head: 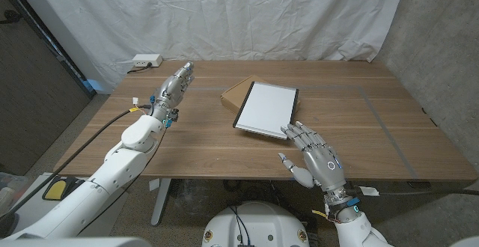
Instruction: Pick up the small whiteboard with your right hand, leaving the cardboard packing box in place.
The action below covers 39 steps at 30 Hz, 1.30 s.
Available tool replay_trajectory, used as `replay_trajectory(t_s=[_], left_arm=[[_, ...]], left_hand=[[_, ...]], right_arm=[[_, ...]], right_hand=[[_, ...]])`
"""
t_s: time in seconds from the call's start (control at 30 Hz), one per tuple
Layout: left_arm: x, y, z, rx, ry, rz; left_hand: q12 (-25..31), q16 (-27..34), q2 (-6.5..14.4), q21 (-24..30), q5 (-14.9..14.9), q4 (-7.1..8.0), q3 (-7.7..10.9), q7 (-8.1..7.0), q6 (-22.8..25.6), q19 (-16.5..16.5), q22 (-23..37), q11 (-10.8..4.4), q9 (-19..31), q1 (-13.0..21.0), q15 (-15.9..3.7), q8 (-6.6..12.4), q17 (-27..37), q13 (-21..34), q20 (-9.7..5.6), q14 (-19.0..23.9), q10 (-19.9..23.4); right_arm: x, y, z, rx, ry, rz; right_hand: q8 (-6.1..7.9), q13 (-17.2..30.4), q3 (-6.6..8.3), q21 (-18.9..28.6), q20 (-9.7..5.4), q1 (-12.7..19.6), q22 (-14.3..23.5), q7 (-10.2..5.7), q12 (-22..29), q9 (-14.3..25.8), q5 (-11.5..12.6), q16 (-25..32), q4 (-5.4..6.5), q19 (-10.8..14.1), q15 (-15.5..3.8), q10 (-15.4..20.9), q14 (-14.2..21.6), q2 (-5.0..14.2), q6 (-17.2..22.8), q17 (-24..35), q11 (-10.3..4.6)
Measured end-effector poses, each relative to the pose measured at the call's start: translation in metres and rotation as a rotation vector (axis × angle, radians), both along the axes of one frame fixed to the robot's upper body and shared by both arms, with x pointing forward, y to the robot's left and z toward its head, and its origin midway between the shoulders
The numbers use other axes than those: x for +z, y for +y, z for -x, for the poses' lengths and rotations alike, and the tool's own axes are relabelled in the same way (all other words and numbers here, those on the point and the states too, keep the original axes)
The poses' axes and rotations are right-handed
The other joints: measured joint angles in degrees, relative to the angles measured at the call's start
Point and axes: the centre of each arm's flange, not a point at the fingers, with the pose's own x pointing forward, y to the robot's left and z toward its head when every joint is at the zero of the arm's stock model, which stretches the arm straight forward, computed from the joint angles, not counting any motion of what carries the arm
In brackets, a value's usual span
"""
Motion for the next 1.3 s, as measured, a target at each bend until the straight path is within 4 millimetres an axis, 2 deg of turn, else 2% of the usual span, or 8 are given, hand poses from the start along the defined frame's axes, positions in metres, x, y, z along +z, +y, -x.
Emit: replay_trajectory(t_s=[0.47, 1.3], left_arm=[[-0.002, -0.001, 0.007, 0.004, -0.009, 0.003], [-0.006, 0.002, 0.017, 0.018, -0.012, 0.014]], left_hand=[[0.0, 0.0, 0.2, 0.0, -0.4, 0.00, 0.00, 0.00, 0.0, 0.0, 0.0, 0.00, 0.0, 0.2, 0.30, -0.41, 0.0, 0.0, 0.00, 0.3, 0.0], [0.0, 0.0, 0.2, 0.0, -0.4, 0.00, 0.00, 0.00, 0.0, 0.0, 0.0, 0.00, 0.0, 0.2, 0.29, -0.41, 0.0, 0.0, 0.00, 0.3, 0.0]], right_arm=[[-0.006, -0.005, -0.011, -0.034, 0.005, 0.041], [-0.011, -0.012, -0.035, -0.072, 0.025, 0.093]], right_hand=[[0.00, 0.0, 0.62, -0.4, -0.22, 2.9, 0.0, -0.59, -0.2, 0.3, 1.0, 0.0, -0.29, -0.4, -0.01, -1.0, -0.6, 0.80, -1.1, 0.0, -0.22], [0.00, 0.3, 1.03, -0.4, -0.22, 4.1, 0.3, -0.38, -0.2, 0.3, 1.9, 0.3, -0.23, -0.4, 0.00, -1.0, -0.6, 0.98, -1.5, 0.0, -0.21]])
